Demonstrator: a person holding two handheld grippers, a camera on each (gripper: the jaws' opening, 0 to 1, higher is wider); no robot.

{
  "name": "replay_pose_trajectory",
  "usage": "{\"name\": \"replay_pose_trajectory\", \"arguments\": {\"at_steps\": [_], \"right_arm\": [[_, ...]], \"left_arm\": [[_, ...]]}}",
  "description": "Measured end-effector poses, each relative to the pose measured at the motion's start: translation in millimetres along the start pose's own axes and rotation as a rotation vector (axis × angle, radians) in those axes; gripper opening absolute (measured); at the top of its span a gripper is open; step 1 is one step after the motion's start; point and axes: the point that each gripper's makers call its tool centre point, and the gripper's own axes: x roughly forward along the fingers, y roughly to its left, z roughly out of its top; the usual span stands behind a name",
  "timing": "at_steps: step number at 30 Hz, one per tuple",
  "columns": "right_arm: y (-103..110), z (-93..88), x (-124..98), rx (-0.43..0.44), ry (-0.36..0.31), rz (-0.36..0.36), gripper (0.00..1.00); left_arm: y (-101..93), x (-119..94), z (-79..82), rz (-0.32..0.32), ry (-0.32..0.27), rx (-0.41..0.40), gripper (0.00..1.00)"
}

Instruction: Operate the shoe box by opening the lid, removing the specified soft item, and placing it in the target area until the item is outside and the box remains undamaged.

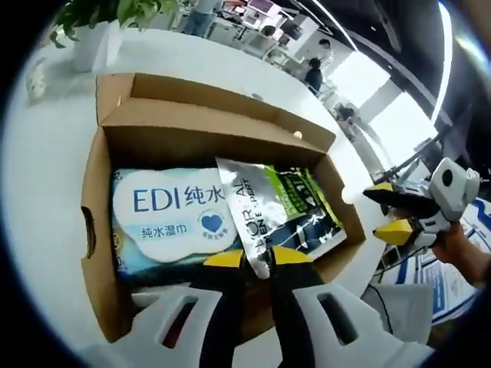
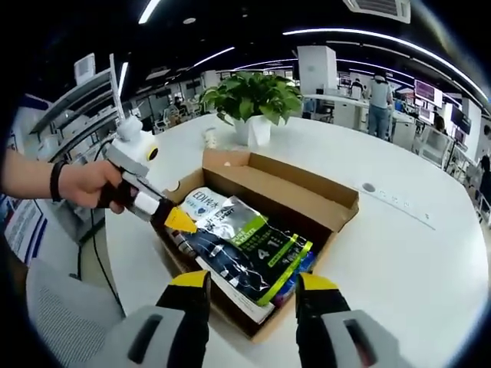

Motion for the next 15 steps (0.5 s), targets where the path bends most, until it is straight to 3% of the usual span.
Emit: {"name": "replay_pose_trajectory", "arguments": {"at_steps": [5, 15], "right_arm": [[-1.9, -5.4, 4.8, 0.013, 0.03, -0.004, 0.41], [2.8, -11.5, 18.3, 0.026, 0.075, 0.029, 0.41]], "left_arm": [[-2.0, -0.7, 1.0, 0.003, -0.03, 0.042, 0.01], [6.2, -9.5, 1.7, 0.039, -0.034, 0.109, 0.01]]}}
